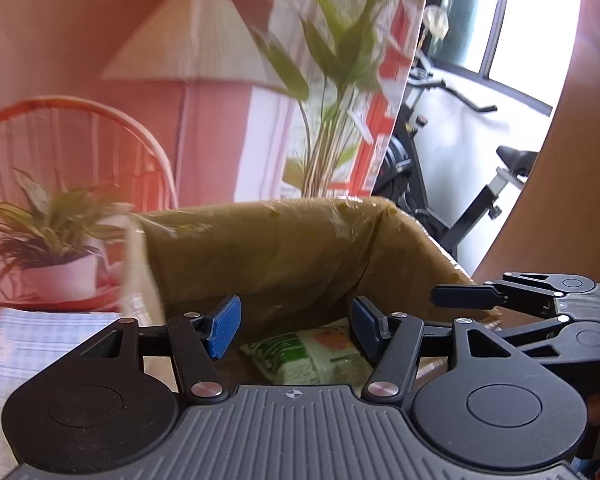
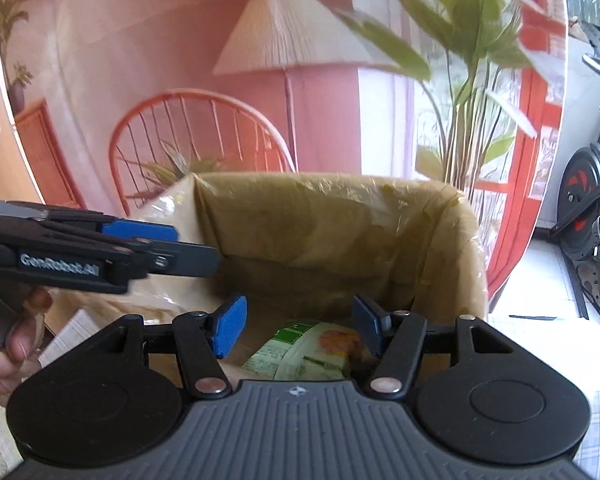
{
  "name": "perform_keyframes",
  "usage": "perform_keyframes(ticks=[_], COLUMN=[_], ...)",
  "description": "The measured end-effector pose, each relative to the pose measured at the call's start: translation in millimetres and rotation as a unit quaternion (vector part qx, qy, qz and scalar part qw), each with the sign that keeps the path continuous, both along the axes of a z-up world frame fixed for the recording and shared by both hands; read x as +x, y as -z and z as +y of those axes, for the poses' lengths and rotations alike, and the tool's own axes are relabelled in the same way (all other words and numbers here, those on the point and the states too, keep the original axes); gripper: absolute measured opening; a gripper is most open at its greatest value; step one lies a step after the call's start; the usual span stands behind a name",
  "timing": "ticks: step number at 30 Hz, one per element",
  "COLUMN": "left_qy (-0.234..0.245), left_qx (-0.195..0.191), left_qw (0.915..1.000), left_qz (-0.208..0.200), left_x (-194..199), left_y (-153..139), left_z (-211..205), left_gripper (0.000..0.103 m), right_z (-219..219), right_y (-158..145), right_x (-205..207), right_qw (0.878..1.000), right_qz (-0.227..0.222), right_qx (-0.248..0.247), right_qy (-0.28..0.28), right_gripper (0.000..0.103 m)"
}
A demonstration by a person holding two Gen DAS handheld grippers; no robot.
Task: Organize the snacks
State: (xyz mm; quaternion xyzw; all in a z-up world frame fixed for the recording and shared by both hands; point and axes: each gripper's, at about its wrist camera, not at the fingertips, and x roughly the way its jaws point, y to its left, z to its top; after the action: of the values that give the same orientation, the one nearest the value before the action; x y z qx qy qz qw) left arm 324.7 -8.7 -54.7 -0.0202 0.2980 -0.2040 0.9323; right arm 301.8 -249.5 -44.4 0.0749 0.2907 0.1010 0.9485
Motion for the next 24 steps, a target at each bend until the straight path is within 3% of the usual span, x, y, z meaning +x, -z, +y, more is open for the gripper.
perform_keyframes(ticks=[7,12,16,20,24], left_qy=[-0.006,-0.025,-0.044,-0.054,-0.063], left_qx=[-0.028,-0.04,-0.053,-0.072,-0.06], left_qw=[0.999,0.9983,0.9975,0.9959,0.995], left_qz=[-0.033,-0.034,-0.016,0.008,0.048], left_x=[-66.9,-100.7,-116.6,-127.9,-127.7], left_y=[-10.5,7.7,32.8,60.5,88.1], left_z=[40.9,57.8,61.5,62.1,58.1], left_gripper=[0.071,0.073,0.073,0.074,0.074], right_z=[19.9,30.7,39.4,50.5,56.3], right_y=[-13.6,-3.5,11.7,31.1,51.8], right_x=[-56.0,-89.4,-110.9,-132.7,-146.8], right_qw=[0.998,0.997,0.998,0.998,0.998], right_qz=[-0.055,-0.066,-0.062,-0.057,-0.045], right_qx=[0.007,0.034,0.032,-0.003,-0.03], right_qy=[-0.004,-0.005,-0.003,-0.015,-0.02], right_gripper=[0.062,0.062,0.062,0.062,0.067])
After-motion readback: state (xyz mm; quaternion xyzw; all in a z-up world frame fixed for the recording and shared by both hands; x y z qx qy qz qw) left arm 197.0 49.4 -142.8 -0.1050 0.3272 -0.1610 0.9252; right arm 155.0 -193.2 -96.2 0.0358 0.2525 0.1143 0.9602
